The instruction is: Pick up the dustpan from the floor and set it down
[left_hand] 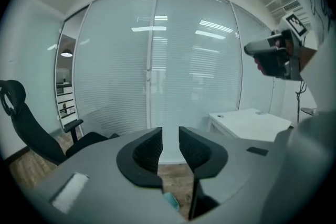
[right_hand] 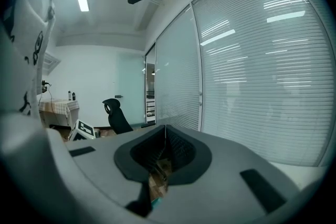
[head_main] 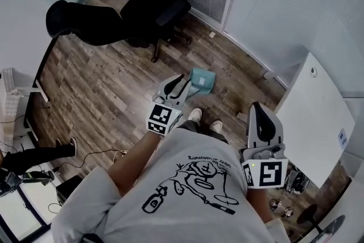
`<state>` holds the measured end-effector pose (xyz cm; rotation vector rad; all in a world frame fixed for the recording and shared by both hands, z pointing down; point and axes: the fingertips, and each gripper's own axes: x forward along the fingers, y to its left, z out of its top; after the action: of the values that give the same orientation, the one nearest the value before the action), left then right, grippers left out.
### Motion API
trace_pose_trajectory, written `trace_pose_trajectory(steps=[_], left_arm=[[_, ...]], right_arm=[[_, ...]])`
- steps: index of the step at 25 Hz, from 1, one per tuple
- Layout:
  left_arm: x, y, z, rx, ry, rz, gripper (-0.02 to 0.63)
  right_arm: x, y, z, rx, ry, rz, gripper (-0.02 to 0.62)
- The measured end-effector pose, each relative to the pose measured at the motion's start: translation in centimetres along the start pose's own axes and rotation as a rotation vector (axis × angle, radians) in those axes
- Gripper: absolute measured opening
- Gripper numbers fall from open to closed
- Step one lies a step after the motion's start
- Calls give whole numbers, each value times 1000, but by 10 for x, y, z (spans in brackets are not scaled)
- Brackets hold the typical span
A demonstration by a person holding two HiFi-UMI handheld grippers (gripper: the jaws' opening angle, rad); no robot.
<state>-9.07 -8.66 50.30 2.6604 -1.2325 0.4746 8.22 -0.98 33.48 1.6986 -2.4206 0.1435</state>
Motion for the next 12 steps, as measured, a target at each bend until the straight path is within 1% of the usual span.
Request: trace_pose_trajectory(steps=[4, 8, 10, 12], left_arm=[[-19, -12, 50, 7, -83, -21, 92], [-38, -28, 104, 27, -188, -43, 78], [-45, -39, 129, 24, -244, -60, 66], [-52, -47, 149, 17, -281, -74, 66]], right_arm=[[1, 3, 6, -8, -11, 5, 6], [1, 3, 13, -11, -20, 7, 6], [0, 3, 17, -11, -24, 6, 6], [1, 4, 22, -13, -29, 7, 6]])
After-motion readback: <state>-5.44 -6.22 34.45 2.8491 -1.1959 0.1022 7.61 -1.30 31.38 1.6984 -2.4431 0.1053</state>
